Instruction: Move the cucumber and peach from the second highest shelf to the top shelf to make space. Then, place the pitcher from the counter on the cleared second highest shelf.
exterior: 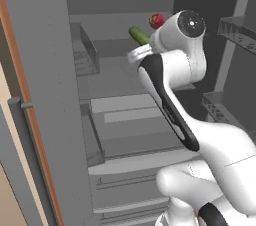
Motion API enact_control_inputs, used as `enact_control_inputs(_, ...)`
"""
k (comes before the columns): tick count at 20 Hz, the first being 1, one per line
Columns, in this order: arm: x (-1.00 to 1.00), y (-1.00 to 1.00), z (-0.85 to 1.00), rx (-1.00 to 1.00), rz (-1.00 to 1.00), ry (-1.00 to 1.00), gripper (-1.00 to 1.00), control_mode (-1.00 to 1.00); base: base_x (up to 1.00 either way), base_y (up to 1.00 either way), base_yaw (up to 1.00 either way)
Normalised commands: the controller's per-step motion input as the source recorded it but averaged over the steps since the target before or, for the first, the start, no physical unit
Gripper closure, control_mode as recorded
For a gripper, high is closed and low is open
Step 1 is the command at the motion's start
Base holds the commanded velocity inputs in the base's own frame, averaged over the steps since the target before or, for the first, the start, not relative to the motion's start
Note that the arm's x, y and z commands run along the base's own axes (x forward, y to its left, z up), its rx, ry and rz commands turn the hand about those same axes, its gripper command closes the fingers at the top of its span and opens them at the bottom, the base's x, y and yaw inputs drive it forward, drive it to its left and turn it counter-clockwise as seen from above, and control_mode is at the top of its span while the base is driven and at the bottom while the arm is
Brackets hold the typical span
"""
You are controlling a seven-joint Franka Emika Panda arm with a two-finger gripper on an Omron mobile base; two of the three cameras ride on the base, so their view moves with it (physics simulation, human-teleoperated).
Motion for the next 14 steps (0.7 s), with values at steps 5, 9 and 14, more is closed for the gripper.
enact_control_inputs(5, 0.77, 0.0, 0.1, 0.0, -0.01, 0.0, 1.0, -1.0, 0.0, 0.0, 0.0)
enact_control_inputs(9, 0.89, 0.0, 0.01, 0.0, -0.01, 0.01, 1.0, -1.0, 0.0, 0.0, 0.0)
enact_control_inputs(14, 0.95, 0.0, 0.0, 0.0, -0.02, 0.04, 1.0, -1.0, 0.0, 0.0, 0.0)
